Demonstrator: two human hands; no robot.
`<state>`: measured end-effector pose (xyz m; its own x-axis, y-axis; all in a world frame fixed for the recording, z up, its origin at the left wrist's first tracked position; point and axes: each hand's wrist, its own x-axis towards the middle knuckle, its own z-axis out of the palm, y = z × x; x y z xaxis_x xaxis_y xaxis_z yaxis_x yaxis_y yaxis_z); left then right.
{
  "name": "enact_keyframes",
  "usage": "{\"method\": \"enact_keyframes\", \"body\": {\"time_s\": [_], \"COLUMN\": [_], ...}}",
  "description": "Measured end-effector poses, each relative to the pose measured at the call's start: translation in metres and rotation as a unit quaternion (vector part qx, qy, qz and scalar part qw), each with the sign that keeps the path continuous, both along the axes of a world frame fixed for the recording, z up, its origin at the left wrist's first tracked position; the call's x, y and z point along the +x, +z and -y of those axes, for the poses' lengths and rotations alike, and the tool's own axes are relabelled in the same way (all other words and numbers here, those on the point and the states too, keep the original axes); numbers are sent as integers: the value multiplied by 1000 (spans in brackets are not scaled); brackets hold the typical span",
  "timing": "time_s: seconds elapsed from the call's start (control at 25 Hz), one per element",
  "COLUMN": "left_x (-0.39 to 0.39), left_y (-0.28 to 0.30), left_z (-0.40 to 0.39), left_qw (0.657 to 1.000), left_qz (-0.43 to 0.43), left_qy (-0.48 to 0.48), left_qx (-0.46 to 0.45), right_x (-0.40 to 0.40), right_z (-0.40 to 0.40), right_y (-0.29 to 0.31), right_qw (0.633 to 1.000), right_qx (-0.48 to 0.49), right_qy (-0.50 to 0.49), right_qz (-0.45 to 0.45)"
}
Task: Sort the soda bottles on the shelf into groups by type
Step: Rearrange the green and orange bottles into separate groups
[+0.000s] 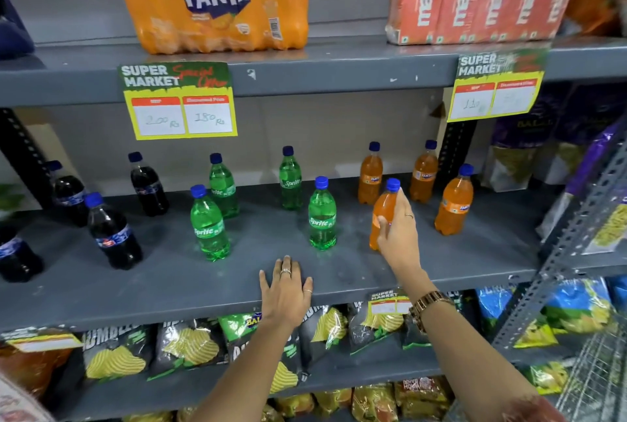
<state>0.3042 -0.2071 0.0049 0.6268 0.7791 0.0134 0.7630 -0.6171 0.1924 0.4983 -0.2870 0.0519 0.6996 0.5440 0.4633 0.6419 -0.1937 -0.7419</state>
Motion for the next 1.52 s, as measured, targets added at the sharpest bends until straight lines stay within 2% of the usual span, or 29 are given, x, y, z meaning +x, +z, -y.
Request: {"method": "enact_keyframes", "body": {"time_s": [0.52,0.84,0.96,1.08,1.16,1.24,1.32,1.4,1.52], "left_x": [6,4,3,3,0,-4,-9,-17,-30], "left_y": [-7,-7,-6,-5,-5,-6,-5,-4,-3], "left_z": [-4,-6,-6,-7,-8,-10,-13,-17,-26], "left_qw": [1000,999,999,999,999,999,999,999,999], "left_qz": [-19,-35,-35,-30,-30,-36,-41,-41,-43], "left_qy": [3,-6,-11,-14,-14,-17,-18,-17,-15], "left_qx": [15,0,-6,-5,-3,0,1,0,-1], "right_x": [35,35,27,7,-7,-18,-25,-33,-43], "right_z": [-22,-22,-20,-23,-30,-40,-52,-62,-72], "right_y": [0,-3,-6,-5,-5,-7,-11,-15,-17], "right_qw": [999,1000,999,987,985,993,990,982,977], "right_qx": [-7,-8,7,49,34,-12,-64,-80,-84], "right_qy": [22,4,-42,-88,-41,65,127,155,156], "right_qz": [-37,-20,19,124,163,95,5,-69,-116]}}
